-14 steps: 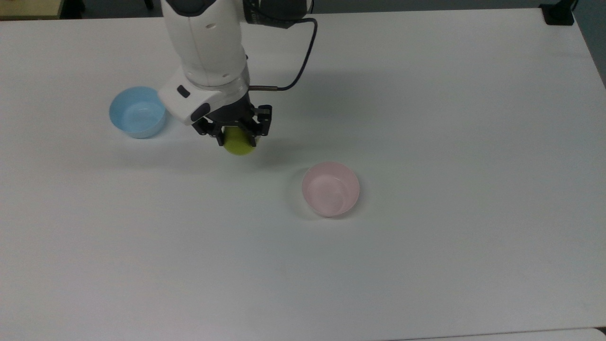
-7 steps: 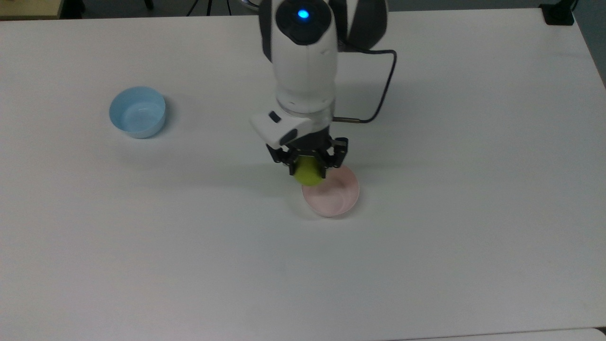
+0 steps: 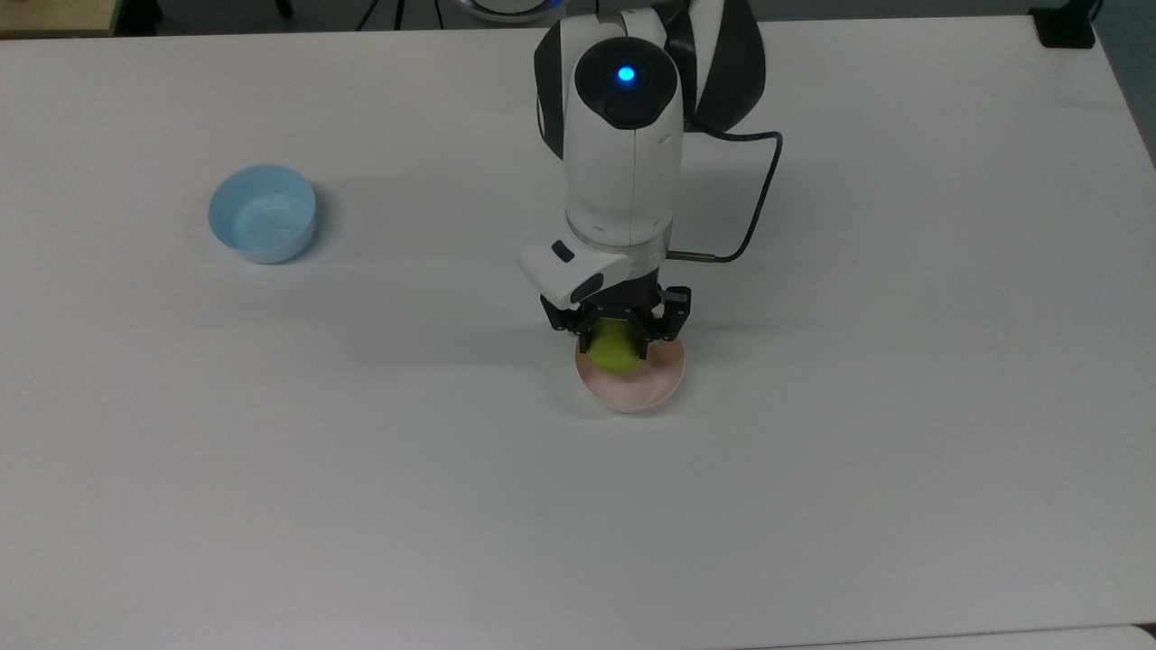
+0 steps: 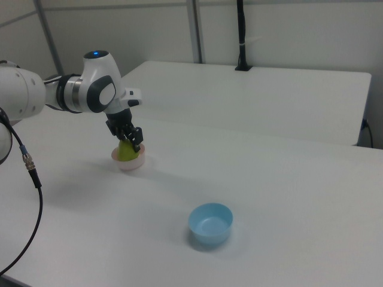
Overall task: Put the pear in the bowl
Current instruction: 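Open the gripper to release the pear into the pink bowl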
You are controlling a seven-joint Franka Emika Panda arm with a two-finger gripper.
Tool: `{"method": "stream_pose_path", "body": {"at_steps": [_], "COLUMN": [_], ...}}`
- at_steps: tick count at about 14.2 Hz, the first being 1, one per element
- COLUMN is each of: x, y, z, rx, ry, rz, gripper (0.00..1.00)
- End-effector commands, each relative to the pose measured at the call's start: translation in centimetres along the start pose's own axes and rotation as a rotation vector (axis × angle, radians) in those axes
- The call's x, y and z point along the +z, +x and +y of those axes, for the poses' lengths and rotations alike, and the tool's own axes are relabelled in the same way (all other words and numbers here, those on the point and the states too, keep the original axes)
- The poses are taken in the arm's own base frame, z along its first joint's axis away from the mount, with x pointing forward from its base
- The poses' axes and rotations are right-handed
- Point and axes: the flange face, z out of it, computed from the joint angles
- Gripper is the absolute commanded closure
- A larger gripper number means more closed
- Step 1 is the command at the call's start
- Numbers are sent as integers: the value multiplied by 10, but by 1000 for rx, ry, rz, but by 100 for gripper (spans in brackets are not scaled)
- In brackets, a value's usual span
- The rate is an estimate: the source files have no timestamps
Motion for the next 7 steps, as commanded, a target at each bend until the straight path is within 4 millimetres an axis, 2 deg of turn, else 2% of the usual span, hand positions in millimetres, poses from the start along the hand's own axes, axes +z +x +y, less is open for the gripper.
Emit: {"method": "stream_pose_path", "body": {"at_steps": [1,4,7], "x": [-5,-17,-62], "y": [6,5,1], "z": [-1,-4,3], "rx": [11,14,19], "ry": [3,10,17], "rz": [23,27,23], "gripper": [0,0,0]}}
